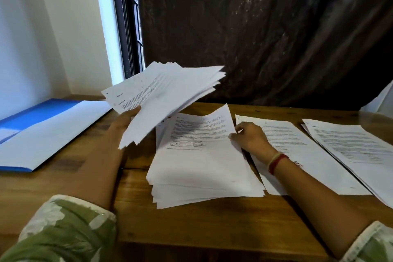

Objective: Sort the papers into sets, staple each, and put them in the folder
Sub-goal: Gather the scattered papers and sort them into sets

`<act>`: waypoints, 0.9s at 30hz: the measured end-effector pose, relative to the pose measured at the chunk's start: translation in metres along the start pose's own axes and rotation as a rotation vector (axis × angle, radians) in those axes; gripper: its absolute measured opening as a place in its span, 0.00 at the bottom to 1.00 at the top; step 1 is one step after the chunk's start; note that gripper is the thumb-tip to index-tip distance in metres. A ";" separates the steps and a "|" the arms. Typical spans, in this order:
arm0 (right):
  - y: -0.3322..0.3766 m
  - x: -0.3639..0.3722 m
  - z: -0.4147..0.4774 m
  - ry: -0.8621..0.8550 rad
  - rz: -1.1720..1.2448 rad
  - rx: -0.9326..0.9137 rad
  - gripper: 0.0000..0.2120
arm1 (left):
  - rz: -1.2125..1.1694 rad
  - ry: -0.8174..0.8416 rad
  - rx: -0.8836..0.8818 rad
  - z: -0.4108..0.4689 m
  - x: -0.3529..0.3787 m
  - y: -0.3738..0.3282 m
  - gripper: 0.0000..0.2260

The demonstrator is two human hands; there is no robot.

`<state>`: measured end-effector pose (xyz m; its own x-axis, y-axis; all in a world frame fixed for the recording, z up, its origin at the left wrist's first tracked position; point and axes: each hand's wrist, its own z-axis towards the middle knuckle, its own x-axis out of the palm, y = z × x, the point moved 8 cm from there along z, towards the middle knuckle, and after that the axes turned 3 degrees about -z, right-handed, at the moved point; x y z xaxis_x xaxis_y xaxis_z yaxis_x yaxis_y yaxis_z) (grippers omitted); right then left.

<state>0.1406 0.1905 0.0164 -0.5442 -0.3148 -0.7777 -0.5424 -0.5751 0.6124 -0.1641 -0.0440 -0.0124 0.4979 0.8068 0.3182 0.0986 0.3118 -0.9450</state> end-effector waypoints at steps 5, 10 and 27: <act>0.002 -0.035 0.002 -0.258 0.111 -0.163 0.14 | -0.024 0.042 0.025 -0.041 0.042 -0.020 0.07; -0.008 -0.028 0.003 -0.042 0.819 0.073 0.17 | 0.051 0.215 -0.057 -0.055 0.077 -0.002 0.10; -0.006 -0.011 0.000 -0.166 0.712 -0.007 0.15 | -0.025 0.340 -0.225 -0.066 0.096 0.015 0.12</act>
<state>0.1494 0.1976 0.0216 -0.8535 -0.4962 -0.1590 -0.0172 -0.2781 0.9604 -0.0575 0.0049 -0.0008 0.7458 0.5764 0.3340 0.2816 0.1817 -0.9422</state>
